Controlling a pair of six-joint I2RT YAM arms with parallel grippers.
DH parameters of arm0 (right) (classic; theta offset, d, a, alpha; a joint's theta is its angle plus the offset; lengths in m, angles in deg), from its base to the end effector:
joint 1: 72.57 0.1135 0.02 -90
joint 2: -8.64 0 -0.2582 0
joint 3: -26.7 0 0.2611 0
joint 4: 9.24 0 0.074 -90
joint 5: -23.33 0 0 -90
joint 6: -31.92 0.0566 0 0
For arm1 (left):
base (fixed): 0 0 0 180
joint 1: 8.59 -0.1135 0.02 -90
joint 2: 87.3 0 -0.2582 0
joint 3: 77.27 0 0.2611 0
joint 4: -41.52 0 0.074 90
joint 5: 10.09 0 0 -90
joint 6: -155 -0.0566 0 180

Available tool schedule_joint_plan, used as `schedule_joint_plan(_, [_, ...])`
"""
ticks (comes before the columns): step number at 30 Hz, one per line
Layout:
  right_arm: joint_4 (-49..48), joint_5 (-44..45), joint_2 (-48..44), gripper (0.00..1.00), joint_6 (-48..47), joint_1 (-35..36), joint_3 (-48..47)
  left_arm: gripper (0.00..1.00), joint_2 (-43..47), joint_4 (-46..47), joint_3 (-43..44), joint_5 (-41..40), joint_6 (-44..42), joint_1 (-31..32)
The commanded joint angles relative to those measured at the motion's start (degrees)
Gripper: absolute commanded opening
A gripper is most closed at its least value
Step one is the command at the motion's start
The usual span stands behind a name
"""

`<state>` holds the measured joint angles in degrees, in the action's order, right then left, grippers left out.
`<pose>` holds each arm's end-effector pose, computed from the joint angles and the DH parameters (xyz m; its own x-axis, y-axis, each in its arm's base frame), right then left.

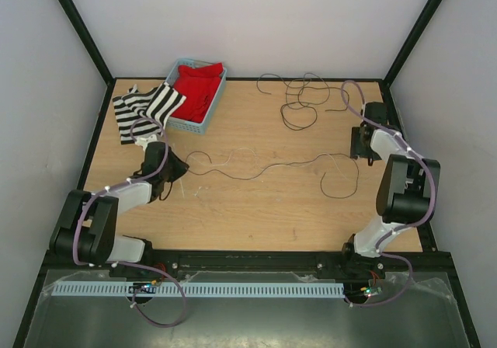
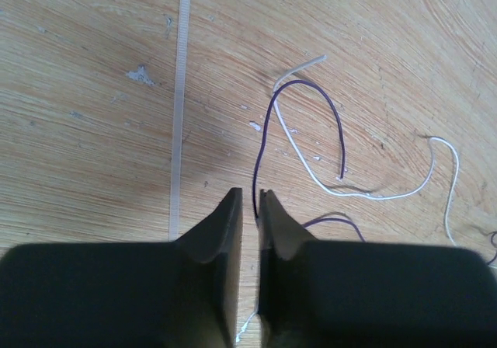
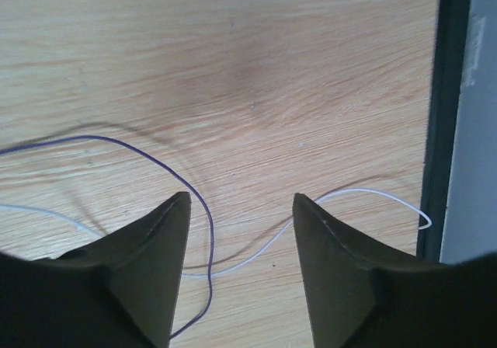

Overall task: Zip-tie the wires
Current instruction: Straighten the cable at the center of the board, then pick up the cable at the center of the board.

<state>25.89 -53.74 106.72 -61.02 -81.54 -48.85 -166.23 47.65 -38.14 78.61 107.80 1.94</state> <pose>0.3601 -0.0697 0.1600 -0.8473 0.0831 -0.5245 0.2270 0.9496 -0.2162 0.2752 -0.0499 0.1274 -0.5115 -0.5958 -0.6192 -0.2499 0.7926 -0.5562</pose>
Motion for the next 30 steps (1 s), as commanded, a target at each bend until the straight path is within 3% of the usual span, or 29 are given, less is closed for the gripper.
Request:
schedule_joint_plan(1, [1.43, -3.28, -6.52, 0.70, 0.76, 0.01, -3.70, 0.21, 1.95, 1.19, -0.18, -1.79, -0.62, -0.33])
schedule_joint_plan(2, [1.39, -5.22, -7.51, 0.74, 1.18, 0.05, -4.08, 0.34, 2.26, 1.23, -0.14, -1.98, -0.58, -0.45])
schedule_joint_plan(9, [-8.68, -20.42, -10.94, 0.87, 5.44, 4.68, -4.33, 0.69, 4.66, 1.15, 1.96, -2.22, -0.51, -1.06])
schedule_joint_plan(10, [-11.37, -20.72, -10.35, 0.90, 6.34, 6.06, -4.24, 0.77, 5.45, 1.19, 2.35, -2.17, -0.79, -1.28])
schedule_joint_plan(11, [-13.69, -20.86, -9.33, 0.92, 7.19, 7.36, -4.50, 0.94, 6.59, 1.15, 2.82, -2.32, -1.06, -1.49])
schedule_joint_plan(12, [-16.44, -20.99, -8.03, 0.94, 8.11, 8.25, -4.92, 0.98, 7.68, 1.17, 3.27, -2.37, -1.85, -1.68])
schedule_joint_plan(21, [-29.02, -13.81, 10.12, 0.96, 14.43, 9.31, -19.45, 0.99, 17.81, 0.83, 7.63, 4.97, -4.75, -4.33])
schedule_joint_plan(30, [-27.55, -11.99, 26.75, 0.92, 15.04, 9.29, -35.25, 0.99, 23.59, 4.65, 11.84, 16.77, -6.15, -4.54])
